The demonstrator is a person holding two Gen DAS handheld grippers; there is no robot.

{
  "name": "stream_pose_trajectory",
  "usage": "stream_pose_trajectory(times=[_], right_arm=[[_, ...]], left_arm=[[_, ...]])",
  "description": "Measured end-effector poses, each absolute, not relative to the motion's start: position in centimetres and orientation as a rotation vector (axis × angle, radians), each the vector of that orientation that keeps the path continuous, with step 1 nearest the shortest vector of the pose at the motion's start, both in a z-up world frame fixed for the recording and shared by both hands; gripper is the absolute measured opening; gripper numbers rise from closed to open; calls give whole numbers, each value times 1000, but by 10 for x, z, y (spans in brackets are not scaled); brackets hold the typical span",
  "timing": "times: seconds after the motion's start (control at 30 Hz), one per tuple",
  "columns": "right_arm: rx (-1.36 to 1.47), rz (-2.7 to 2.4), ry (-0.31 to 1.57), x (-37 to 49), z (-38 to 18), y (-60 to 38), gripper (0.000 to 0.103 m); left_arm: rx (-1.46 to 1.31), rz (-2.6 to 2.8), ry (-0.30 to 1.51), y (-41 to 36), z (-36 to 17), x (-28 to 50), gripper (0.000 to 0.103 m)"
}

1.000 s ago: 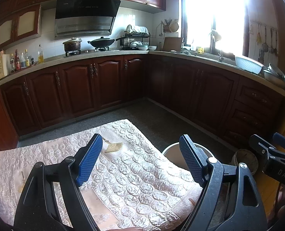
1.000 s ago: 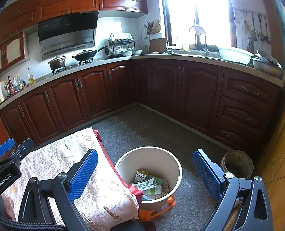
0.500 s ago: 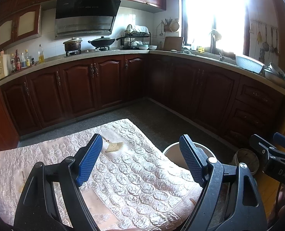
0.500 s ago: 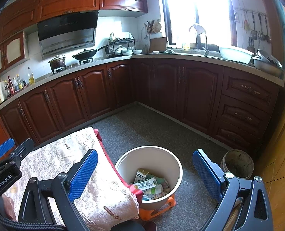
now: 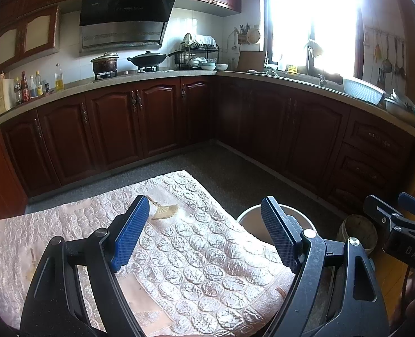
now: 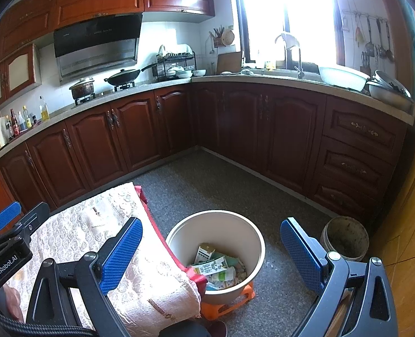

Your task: Collect trash

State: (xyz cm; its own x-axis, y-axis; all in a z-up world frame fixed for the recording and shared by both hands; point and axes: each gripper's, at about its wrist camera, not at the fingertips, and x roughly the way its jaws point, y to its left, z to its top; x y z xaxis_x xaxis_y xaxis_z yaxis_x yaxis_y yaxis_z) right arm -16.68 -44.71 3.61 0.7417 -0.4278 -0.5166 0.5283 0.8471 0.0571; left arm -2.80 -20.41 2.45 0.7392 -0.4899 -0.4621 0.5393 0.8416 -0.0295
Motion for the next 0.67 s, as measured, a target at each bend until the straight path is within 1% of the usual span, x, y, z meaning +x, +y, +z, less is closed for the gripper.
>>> stream_pose_trajectory(times=[0.67], right_arm=[[204,-534,540,-159,27,-451,98]], left_arm=[[121,-584,499,-210,16,-22,82]])
